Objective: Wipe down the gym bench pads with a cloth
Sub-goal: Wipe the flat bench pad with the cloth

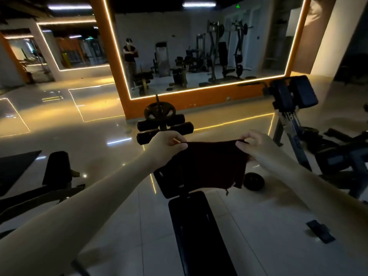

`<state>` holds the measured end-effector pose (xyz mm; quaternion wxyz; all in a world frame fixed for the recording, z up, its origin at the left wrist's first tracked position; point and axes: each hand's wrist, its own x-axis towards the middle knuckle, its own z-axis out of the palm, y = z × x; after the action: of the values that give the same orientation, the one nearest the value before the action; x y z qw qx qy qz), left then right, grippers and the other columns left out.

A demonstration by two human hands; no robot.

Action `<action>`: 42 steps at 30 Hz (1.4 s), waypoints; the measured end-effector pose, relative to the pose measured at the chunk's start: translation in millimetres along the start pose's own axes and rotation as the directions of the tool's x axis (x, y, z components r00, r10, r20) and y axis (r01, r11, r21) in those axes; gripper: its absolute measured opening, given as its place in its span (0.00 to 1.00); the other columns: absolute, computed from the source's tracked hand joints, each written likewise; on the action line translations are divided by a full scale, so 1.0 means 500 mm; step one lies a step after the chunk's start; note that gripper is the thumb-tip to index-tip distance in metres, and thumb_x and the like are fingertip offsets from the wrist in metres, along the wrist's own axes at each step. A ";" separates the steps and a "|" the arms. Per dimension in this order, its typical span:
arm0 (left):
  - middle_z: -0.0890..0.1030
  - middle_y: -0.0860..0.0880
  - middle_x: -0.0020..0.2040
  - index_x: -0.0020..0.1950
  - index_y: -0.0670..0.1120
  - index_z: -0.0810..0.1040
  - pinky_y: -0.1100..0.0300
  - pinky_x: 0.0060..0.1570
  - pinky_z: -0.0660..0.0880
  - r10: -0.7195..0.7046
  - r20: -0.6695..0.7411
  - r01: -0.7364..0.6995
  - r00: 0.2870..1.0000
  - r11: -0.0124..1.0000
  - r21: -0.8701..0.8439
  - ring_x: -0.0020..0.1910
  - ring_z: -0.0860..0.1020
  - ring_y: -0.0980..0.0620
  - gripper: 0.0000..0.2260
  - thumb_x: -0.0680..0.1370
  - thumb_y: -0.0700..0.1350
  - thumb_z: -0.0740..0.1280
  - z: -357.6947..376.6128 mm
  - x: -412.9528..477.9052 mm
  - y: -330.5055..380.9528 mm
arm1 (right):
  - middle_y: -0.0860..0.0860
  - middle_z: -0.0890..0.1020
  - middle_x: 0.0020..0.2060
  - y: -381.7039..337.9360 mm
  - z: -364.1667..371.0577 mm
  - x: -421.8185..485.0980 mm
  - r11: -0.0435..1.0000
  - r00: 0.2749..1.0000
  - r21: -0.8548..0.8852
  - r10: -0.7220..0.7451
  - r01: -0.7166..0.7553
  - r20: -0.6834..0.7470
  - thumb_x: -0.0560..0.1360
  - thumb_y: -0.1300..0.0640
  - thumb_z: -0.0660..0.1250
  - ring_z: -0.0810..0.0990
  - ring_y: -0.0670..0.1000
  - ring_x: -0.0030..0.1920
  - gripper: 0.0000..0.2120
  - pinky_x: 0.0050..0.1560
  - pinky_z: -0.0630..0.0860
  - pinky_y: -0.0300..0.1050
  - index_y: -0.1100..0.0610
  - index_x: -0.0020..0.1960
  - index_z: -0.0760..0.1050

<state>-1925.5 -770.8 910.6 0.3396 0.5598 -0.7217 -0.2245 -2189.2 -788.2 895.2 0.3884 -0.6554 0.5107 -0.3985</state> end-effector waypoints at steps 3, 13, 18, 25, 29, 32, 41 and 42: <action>0.81 0.42 0.47 0.49 0.44 0.80 0.52 0.49 0.76 -0.024 0.007 0.024 1.000 0.999 -0.045 0.47 0.80 0.46 0.03 0.77 0.41 0.68 0.049 0.013 -0.065 | 0.59 0.81 0.47 0.075 0.037 0.026 1.000 0.999 0.009 0.028 -0.027 -0.042 0.78 0.60 0.65 0.82 0.57 0.46 0.03 0.48 0.79 0.53 0.54 0.47 0.73; 0.80 0.50 0.42 0.44 0.50 0.78 0.68 0.40 0.73 -0.151 0.102 0.163 0.983 0.979 -0.124 0.41 0.78 0.58 0.07 0.79 0.40 0.66 0.330 0.007 -0.351 | 0.50 0.78 0.39 0.447 0.181 0.049 0.994 0.986 0.011 0.107 -0.107 -0.129 0.79 0.62 0.64 0.78 0.46 0.38 0.09 0.37 0.77 0.39 0.65 0.57 0.73; 0.81 0.50 0.43 0.48 0.45 0.79 0.74 0.35 0.73 -0.197 0.179 0.219 0.964 0.969 -0.116 0.37 0.78 0.66 0.04 0.79 0.39 0.65 0.480 -0.015 -0.513 | 0.54 0.79 0.40 0.670 0.258 0.047 0.988 0.982 -0.009 0.150 -0.152 -0.115 0.78 0.61 0.65 0.80 0.52 0.40 0.06 0.42 0.79 0.49 0.61 0.54 0.73; 0.82 0.46 0.45 0.49 0.44 0.80 0.62 0.46 0.79 -0.213 0.303 0.245 0.929 0.967 -0.073 0.46 0.81 0.50 0.04 0.79 0.39 0.65 0.673 -0.053 -0.728 | 0.55 0.78 0.33 0.966 0.357 0.017 0.991 0.989 -0.019 0.130 -0.132 -0.063 0.78 0.62 0.65 0.78 0.43 0.30 0.05 0.30 0.75 0.37 0.54 0.46 0.74; 0.82 0.47 0.45 0.49 0.44 0.80 0.68 0.43 0.78 -0.179 0.348 0.216 0.920 0.974 -0.070 0.43 0.81 0.54 0.04 0.78 0.38 0.66 0.770 -0.092 -0.833 | 0.54 0.77 0.32 1.122 0.404 0.002 0.994 0.993 0.006 0.113 -0.112 -0.036 0.77 0.64 0.65 0.77 0.43 0.30 0.03 0.29 0.73 0.35 0.57 0.47 0.75; 0.82 0.49 0.41 0.49 0.44 0.80 0.73 0.38 0.75 -0.160 0.362 0.200 0.918 0.977 -0.075 0.37 0.80 0.61 0.04 0.78 0.38 0.66 0.827 -0.119 -0.902 | 0.56 0.79 0.35 1.220 0.434 -0.005 0.995 0.995 0.031 0.095 -0.095 0.007 0.76 0.64 0.66 0.80 0.47 0.35 0.07 0.35 0.76 0.40 0.53 0.45 0.78; 0.79 0.50 0.35 0.49 0.42 0.77 0.72 0.33 0.74 -0.211 0.350 0.227 0.913 0.974 -0.007 0.30 0.78 0.62 0.05 0.78 0.34 0.63 0.924 -0.176 -1.086 | 0.52 0.81 0.27 1.387 0.574 0.012 0.998 0.997 0.054 0.031 -0.035 0.073 0.76 0.66 0.67 0.77 0.53 0.30 0.09 0.31 0.74 0.41 0.54 0.41 0.78; 0.79 0.50 0.35 0.49 0.42 0.77 0.72 0.34 0.75 -0.216 0.342 0.228 0.914 0.974 0.005 0.30 0.78 0.62 0.05 0.78 0.34 0.63 0.931 -0.181 -1.104 | 0.51 0.81 0.27 1.400 0.589 0.016 0.998 0.996 0.050 0.029 -0.034 0.081 0.76 0.66 0.67 0.78 0.51 0.29 0.08 0.31 0.75 0.40 0.55 0.41 0.78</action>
<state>-1895.9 -860.5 189.2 0.1915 0.5849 -0.6972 -0.3676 -2169.3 -889.8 142.8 0.4317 -0.6524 0.4945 -0.3788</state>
